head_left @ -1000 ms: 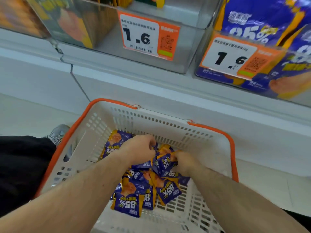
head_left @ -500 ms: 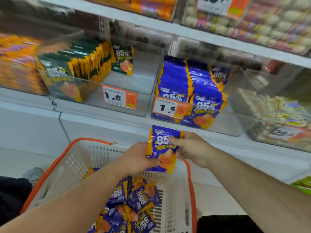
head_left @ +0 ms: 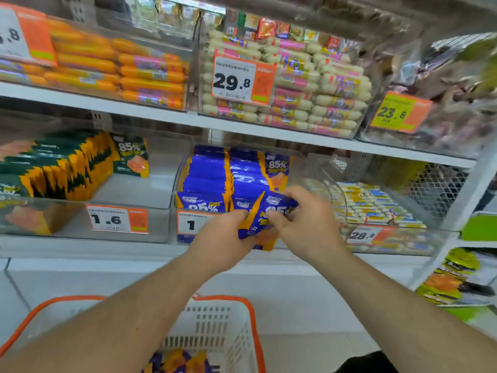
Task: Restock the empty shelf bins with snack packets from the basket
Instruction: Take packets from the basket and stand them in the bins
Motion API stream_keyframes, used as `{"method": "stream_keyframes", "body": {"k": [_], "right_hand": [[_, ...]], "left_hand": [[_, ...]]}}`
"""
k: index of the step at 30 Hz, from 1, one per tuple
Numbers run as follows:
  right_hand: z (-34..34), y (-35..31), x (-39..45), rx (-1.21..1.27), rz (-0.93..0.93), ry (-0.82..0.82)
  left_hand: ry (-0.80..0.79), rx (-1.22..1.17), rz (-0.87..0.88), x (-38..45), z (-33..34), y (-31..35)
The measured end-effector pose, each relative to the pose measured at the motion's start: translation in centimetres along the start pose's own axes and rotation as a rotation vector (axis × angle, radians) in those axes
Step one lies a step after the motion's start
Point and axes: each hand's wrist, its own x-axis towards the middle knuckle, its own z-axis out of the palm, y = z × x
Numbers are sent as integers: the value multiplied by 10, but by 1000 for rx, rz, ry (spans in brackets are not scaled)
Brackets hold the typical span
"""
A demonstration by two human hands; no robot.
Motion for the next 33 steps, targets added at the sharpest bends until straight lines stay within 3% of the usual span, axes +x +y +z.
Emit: {"method": "stream_keyframes", "body": {"k": [4,8,11,17,23,29,33], "right_hand": [[-27,19,16,-13,-69,352],[-33,41,39,-58,-46,459],[-23,53,59,-124,-31,404],[9,59,108,-288,39,141],[42,72,168,-358,204,40],[84,101,215,-425,303,-95],[99,113,236,-444,301,-82]], "left_hand": [[112,220,107,29,-7,14],[96,419,162,55,-12,19],[15,527,160,76,-11,20],[-194,692,74,117,-10,11],[-477,622,-85,131,-10,-1],[-526,614,-116,134,-8,-5],[-523,619,-126,135,-6,-4]]}}
